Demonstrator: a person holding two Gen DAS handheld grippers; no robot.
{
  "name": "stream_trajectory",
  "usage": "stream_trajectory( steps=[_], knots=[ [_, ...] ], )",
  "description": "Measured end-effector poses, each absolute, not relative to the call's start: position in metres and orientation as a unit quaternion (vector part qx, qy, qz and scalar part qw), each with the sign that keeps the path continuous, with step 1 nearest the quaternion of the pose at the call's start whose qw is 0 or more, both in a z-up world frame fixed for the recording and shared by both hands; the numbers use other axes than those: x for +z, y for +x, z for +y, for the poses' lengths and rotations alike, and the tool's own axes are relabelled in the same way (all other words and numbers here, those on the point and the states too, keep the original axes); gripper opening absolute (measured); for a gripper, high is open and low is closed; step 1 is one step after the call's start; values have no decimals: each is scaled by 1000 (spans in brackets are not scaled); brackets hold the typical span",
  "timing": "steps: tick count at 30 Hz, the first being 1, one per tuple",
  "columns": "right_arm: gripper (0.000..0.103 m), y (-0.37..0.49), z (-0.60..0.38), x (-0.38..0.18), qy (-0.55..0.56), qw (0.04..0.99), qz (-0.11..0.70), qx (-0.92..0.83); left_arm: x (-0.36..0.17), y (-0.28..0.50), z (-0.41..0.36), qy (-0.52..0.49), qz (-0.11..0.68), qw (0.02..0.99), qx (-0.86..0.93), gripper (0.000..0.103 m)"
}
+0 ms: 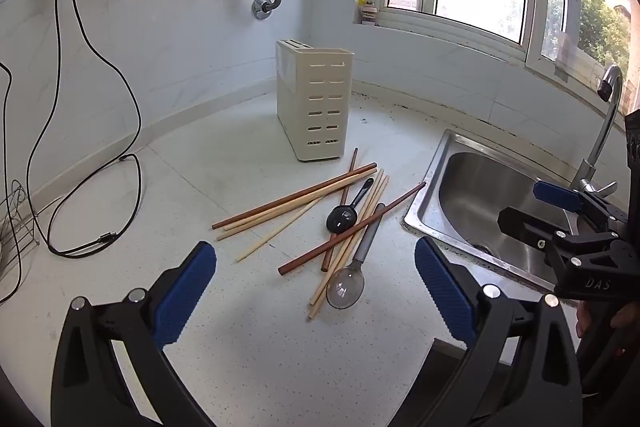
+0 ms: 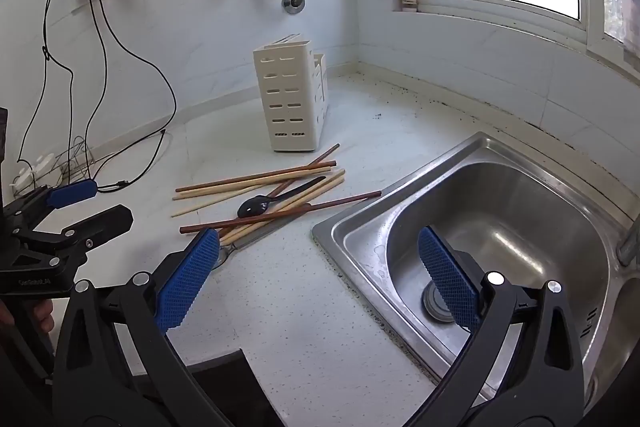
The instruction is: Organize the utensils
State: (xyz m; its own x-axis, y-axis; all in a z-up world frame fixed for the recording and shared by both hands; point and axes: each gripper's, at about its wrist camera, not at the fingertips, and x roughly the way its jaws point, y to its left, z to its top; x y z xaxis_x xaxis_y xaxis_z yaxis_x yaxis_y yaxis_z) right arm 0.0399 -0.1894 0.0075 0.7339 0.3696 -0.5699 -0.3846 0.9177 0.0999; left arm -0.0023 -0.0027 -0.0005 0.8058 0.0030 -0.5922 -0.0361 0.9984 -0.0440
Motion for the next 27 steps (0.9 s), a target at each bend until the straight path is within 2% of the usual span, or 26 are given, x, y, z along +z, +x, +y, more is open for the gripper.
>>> stream_trajectory(
  steps=[27],
  knots=[
    [95, 36, -191, 3, -15, 931, 300, 206, 1, -7, -5, -22, 305, 952, 5, 98]
  ],
)
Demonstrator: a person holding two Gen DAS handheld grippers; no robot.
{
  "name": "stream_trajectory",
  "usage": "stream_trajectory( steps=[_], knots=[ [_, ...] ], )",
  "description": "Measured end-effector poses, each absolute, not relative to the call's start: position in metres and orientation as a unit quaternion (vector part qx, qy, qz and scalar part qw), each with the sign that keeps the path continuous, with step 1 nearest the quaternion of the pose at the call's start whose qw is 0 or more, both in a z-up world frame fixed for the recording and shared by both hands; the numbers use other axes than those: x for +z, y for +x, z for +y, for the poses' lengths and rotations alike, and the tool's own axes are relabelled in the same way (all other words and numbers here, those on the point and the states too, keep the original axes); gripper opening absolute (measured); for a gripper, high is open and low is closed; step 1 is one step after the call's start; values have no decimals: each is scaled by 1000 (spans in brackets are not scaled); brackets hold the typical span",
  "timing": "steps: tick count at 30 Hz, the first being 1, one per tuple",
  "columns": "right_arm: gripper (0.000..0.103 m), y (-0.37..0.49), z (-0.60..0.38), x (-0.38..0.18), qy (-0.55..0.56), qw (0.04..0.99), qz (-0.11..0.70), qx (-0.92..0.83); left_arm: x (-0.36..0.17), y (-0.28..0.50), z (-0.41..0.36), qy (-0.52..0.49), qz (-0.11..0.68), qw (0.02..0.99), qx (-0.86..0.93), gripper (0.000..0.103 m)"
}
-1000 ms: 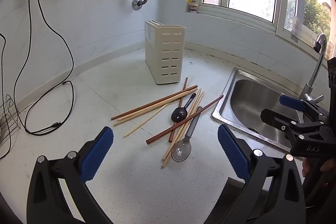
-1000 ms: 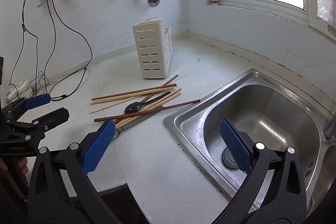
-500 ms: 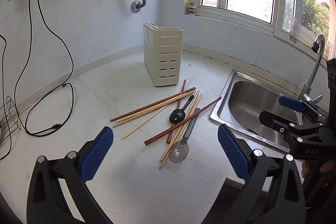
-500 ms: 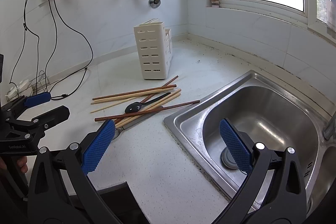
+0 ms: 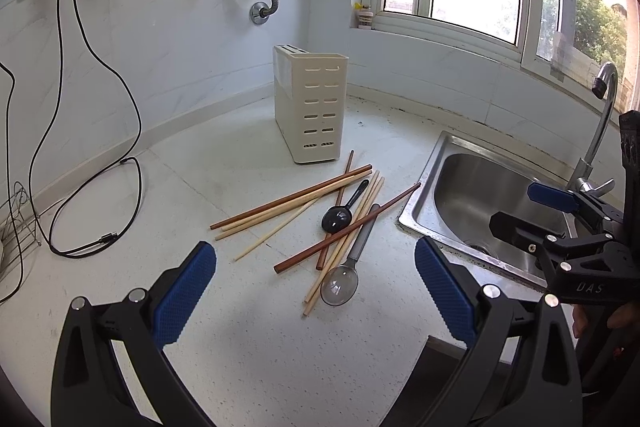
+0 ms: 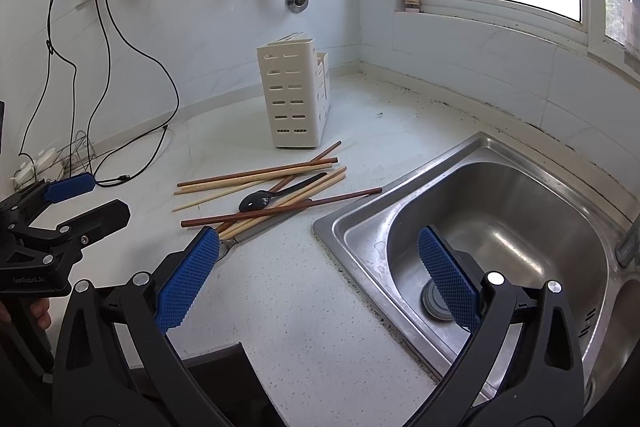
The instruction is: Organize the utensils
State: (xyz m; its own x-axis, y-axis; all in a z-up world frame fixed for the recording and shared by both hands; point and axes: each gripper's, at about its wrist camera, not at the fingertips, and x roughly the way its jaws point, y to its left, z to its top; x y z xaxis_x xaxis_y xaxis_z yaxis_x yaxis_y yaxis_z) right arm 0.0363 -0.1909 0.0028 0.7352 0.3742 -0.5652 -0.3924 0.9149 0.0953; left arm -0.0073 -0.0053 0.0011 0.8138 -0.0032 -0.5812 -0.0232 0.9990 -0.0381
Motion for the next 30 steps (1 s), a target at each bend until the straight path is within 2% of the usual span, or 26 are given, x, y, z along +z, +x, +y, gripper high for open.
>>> stream_trajectory(
  steps=[30],
  knots=[
    [95, 41, -189, 0, -14, 930, 302, 208, 3, -5, -1, -17, 304, 953, 6, 98]
  ],
)
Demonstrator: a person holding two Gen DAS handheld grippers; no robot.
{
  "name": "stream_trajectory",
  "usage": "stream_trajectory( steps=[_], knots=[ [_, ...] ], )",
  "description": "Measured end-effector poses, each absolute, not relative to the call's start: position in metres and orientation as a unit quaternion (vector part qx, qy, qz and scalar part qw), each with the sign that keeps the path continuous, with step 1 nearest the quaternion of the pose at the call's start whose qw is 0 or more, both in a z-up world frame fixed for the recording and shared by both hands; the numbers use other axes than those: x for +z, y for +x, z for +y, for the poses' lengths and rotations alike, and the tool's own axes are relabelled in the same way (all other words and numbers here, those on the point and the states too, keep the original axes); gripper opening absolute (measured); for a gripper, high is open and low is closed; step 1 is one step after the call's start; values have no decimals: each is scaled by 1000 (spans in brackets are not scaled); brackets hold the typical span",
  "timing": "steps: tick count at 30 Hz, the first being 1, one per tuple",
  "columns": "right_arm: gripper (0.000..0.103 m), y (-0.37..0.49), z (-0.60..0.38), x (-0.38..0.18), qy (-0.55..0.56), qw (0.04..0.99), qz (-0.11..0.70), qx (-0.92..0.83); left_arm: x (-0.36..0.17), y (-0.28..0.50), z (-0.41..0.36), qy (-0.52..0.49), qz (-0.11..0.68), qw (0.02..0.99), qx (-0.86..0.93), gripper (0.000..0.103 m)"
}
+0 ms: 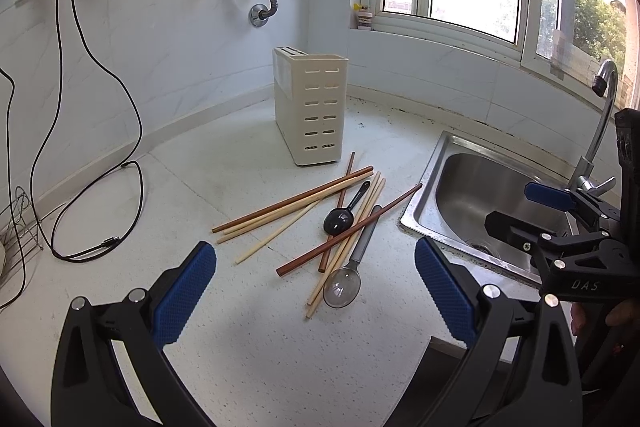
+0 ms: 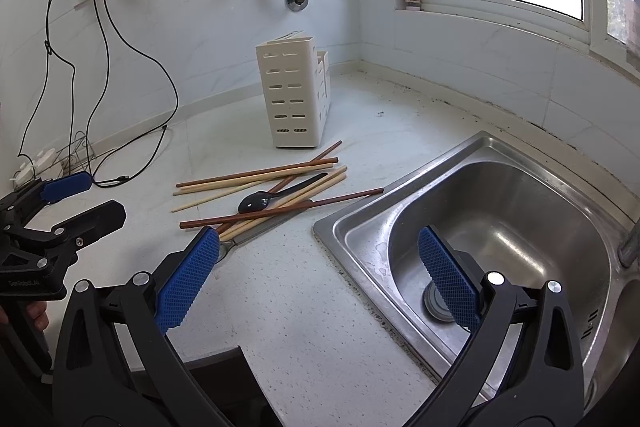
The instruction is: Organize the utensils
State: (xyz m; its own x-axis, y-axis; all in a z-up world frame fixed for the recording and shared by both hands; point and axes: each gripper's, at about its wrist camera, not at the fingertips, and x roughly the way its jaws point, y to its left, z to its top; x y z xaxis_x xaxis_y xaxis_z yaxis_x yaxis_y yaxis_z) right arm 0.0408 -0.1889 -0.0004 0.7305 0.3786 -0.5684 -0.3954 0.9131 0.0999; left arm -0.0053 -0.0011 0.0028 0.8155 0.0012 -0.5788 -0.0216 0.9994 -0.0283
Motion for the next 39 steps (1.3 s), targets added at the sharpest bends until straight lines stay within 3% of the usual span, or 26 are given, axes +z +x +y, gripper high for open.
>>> stream_trajectory(
  steps=[23, 35, 39],
  knots=[
    [95, 81, -174, 0, 1, 926, 333, 180, -2, 26, 43, 11, 324, 946, -26, 94],
    [62, 143, -167, -30, 81, 889, 422, 157, -27, 78, 97, 83, 376, 918, -90, 72],
    [51, 165, -177, -44, 156, 865, 459, 131, -40, 96, 110, 110, 400, 902, -117, 54]
  ],
)
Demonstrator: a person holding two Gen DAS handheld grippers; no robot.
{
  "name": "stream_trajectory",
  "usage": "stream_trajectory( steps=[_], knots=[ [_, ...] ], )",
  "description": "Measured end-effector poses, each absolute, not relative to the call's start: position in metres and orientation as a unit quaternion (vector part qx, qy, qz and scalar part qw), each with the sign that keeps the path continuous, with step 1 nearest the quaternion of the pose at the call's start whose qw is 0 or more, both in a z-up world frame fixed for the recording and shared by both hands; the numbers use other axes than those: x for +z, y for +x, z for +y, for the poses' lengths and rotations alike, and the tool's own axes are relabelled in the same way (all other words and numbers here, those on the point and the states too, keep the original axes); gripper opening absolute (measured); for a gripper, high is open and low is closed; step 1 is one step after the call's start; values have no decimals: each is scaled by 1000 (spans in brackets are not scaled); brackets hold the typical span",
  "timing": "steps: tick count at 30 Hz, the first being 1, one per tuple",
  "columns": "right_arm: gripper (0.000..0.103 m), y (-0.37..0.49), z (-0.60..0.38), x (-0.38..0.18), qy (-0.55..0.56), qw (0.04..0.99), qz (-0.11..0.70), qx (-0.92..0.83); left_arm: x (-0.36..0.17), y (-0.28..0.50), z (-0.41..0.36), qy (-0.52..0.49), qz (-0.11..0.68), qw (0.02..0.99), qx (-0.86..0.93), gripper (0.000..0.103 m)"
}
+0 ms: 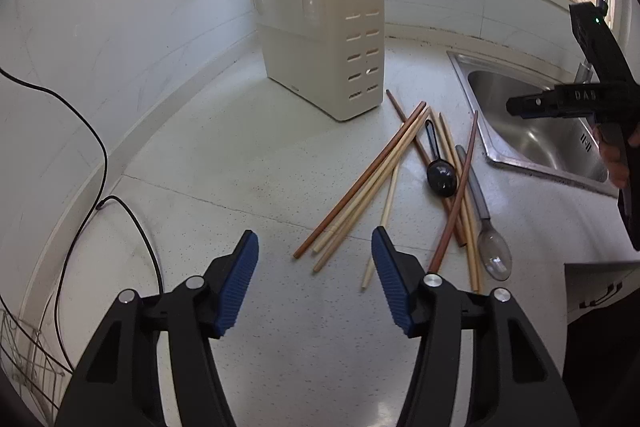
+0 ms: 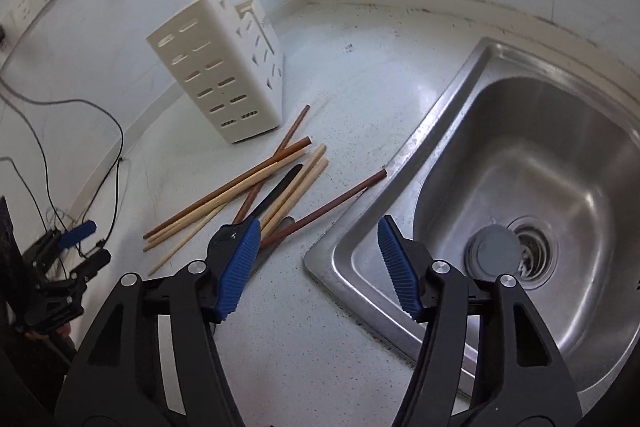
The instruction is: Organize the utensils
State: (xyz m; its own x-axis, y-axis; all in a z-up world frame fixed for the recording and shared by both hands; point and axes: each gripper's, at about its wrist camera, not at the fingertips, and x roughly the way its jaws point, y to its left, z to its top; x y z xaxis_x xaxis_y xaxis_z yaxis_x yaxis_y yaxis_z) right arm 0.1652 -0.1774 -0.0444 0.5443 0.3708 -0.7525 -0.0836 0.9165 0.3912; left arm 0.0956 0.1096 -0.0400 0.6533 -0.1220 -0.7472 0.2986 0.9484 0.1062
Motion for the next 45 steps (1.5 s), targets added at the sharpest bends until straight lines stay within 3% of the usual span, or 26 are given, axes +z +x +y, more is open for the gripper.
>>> stream_trajectory(
  steps=[4, 9, 25, 31, 45],
  knots=[
    [37, 187, -180, -51, 181, 856, 475, 91, -47, 112, 121, 134, 415, 887, -151, 42],
    [25, 215, -177, -64, 186, 839, 510, 39, -52, 129, 123, 159, 424, 871, -191, 38],
    [25, 240, -168, -88, 183, 820, 540, -50, -61, 137, 124, 193, 424, 841, -274, 31],
    [25, 241, -164, -88, 176, 820, 542, -57, -65, 148, 131, 190, 440, 833, -277, 23],
    [22, 252, -165, -90, 174, 805, 562, -76, -72, 151, 129, 206, 470, 802, -307, 22]
  ],
)
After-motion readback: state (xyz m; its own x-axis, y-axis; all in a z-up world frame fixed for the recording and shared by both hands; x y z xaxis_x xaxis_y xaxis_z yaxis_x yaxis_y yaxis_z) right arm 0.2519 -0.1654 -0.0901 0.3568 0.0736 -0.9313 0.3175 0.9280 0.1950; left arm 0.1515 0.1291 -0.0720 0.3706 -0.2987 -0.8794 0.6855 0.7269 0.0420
